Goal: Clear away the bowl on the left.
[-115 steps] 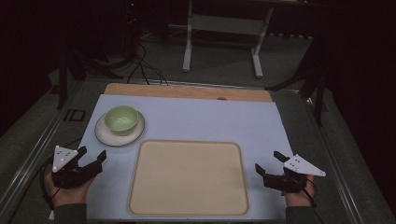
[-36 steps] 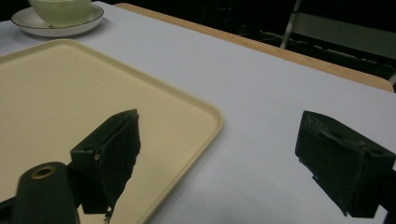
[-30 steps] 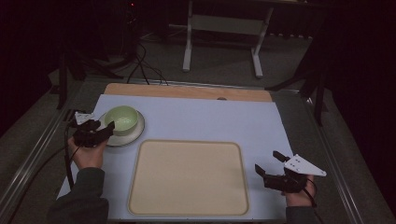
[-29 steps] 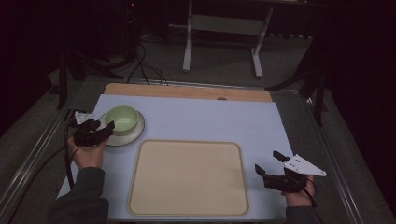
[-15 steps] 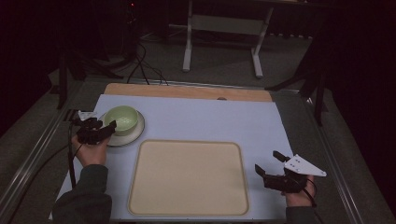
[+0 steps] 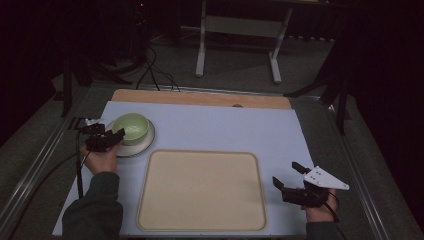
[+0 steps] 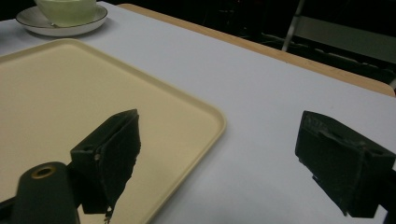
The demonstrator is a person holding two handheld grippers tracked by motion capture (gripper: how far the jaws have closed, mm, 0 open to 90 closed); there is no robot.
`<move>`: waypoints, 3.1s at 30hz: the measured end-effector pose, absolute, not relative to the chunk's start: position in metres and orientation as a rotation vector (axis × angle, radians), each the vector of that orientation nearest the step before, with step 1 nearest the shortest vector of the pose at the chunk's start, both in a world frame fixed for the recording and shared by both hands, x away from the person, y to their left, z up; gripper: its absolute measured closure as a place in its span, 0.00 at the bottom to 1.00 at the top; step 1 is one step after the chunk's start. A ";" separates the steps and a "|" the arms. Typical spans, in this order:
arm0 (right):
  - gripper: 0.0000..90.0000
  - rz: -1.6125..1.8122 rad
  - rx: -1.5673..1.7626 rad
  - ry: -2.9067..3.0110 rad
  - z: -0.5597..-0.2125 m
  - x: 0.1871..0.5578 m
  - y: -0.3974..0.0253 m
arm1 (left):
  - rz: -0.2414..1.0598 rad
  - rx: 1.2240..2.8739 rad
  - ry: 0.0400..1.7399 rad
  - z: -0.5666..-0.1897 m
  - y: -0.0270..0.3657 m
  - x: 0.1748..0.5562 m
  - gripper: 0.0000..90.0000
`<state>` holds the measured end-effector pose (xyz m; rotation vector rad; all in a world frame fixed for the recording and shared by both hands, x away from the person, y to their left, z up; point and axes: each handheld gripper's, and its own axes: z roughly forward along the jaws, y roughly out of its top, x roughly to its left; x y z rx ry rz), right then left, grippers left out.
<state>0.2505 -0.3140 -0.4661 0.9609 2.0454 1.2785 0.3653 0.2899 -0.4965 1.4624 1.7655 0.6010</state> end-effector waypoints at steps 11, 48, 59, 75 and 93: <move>0.15 1.282 0.953 2.040 -0.465 0.249 -0.314 | 0.586 1.439 1.838 -0.500 0.290 0.373 0.67; 0.15 1.282 0.946 2.039 -0.465 0.247 -0.315 | 0.273 1.284 1.943 -0.513 0.302 0.379 0.92; 0.15 1.289 0.950 2.031 -0.464 0.247 -0.316 | 0.304 1.276 1.887 -0.503 0.298 0.373 0.92; 0.15 1.291 0.952 2.025 -0.464 0.245 -0.317 | 0.345 1.248 1.814 -0.488 0.309 0.350 0.91; 0.15 1.292 0.951 2.023 -0.464 0.245 -0.317 | 0.329 1.233 1.718 -0.477 0.303 0.338 0.91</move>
